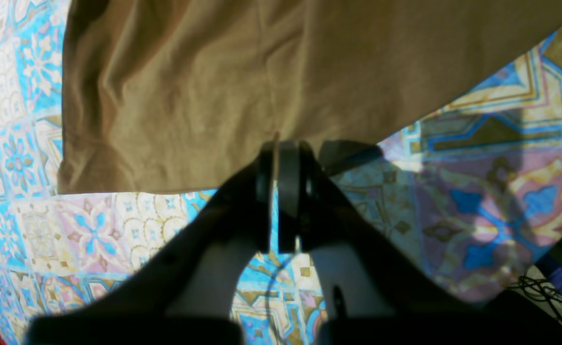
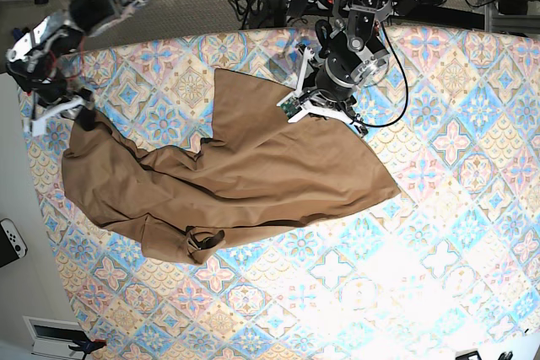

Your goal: Layout the t-shirt on the table in an organized manner, then fold the t-shirt properly

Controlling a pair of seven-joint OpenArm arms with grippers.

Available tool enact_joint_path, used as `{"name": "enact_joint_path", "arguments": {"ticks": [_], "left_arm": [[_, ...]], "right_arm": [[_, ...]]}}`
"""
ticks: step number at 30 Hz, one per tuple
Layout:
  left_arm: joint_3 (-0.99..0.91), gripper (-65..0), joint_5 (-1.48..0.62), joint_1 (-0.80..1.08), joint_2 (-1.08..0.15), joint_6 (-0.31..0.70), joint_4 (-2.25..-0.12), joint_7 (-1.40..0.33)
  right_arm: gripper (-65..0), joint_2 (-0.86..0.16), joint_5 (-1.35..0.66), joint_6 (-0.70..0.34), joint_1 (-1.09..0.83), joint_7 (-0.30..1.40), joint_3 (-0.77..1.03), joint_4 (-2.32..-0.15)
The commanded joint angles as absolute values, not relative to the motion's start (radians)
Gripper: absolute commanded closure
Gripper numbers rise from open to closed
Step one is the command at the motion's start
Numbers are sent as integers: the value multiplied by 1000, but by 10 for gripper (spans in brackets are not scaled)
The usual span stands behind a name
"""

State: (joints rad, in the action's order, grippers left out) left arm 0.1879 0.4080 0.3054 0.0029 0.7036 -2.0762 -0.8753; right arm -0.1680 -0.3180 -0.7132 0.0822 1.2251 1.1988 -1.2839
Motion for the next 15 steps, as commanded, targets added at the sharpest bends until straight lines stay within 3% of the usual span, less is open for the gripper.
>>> {"name": "enact_joint_path", "arguments": {"ticks": [1, 15], "left_arm": [[189, -23, 404, 300, 8, 698, -2092, -862], [189, -24, 404, 300, 8, 698, -2092, -862]], "right_arm": [[-350, -194, -259, -698, 82, 1257, 1204, -1274], [-350, -208, -259, -698, 102, 1256, 1199, -1256]]}}
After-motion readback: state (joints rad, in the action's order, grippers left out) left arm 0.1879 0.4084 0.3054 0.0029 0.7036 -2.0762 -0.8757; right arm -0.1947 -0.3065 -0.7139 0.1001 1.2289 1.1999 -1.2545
